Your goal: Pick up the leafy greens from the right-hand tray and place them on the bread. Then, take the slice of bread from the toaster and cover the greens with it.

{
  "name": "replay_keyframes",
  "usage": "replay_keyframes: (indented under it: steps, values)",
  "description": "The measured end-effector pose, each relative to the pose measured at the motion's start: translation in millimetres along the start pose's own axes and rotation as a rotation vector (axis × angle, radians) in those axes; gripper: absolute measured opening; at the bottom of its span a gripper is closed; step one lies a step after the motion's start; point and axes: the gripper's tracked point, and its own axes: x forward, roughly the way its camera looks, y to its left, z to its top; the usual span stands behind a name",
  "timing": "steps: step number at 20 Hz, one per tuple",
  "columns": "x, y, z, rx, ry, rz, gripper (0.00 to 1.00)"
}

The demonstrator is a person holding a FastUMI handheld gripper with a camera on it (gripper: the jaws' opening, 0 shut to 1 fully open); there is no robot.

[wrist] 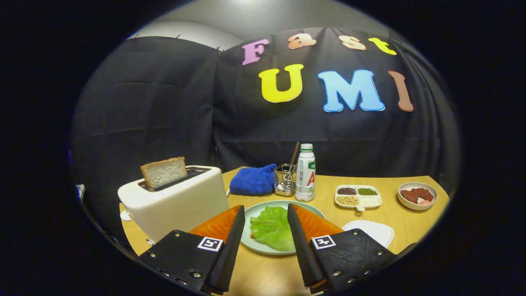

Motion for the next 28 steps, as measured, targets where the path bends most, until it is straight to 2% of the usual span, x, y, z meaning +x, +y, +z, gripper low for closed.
replay_keyframes:
  steps: [4,8,11,13,16,19,20,26,28]
  values:
    - [-22,33,22,-0.009,-0.073,-0.035,0.64]
    - [-34,70,33,-0.002,-0.083,-0.05,0.64]
    - [-32,116,44,-0.032,-0.098,0.018,0.64]
    - [-28,137,48,-0.058,-0.116,0.021,0.64]
    - [-16,166,42,-0.029,-0.105,0.03,0.62]
    - [-4,177,36,-0.03,-0.079,0.015,0.62]
    - [3,183,36,-0.032,-0.072,0.016,0.57]
    - [32,194,29,-0.051,-0.024,-0.051,0.57]
    - [43,191,28,-0.048,-0.024,-0.079,0.49]
